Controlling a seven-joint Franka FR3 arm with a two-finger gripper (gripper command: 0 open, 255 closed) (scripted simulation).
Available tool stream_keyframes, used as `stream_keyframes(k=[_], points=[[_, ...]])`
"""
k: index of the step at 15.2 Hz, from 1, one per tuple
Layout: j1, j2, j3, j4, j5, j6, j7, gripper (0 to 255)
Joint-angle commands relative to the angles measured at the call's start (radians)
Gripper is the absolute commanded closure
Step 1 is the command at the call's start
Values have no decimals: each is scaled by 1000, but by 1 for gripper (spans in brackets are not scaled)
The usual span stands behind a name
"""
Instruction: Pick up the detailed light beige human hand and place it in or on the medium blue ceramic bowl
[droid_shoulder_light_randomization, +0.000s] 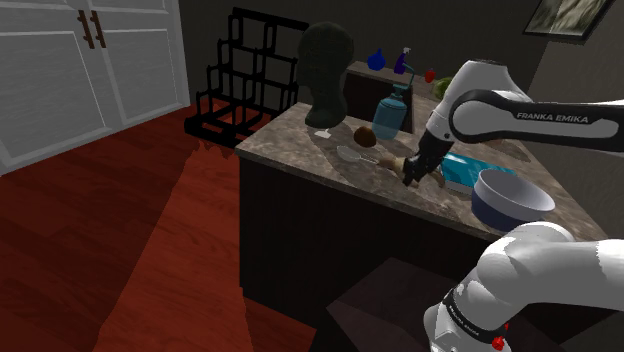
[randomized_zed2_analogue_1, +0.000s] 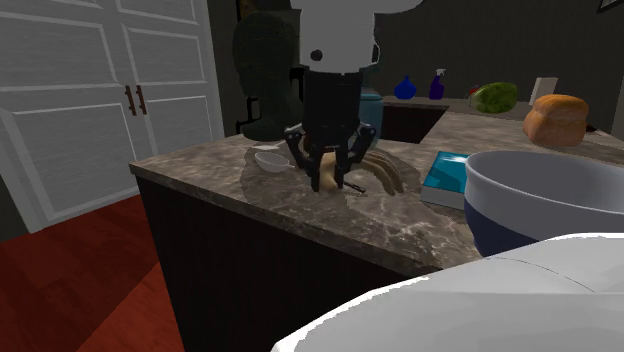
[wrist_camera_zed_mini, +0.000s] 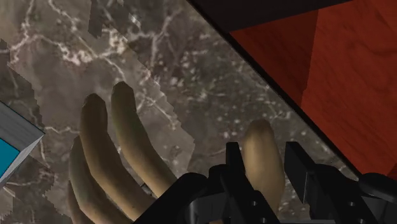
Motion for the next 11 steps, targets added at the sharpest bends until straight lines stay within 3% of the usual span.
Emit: stream_keyframes(k=[1, 11], points=[[1, 1, 2, 30, 2, -29, 0, 255], [5, 0, 8, 163, 9, -164, -1, 255]])
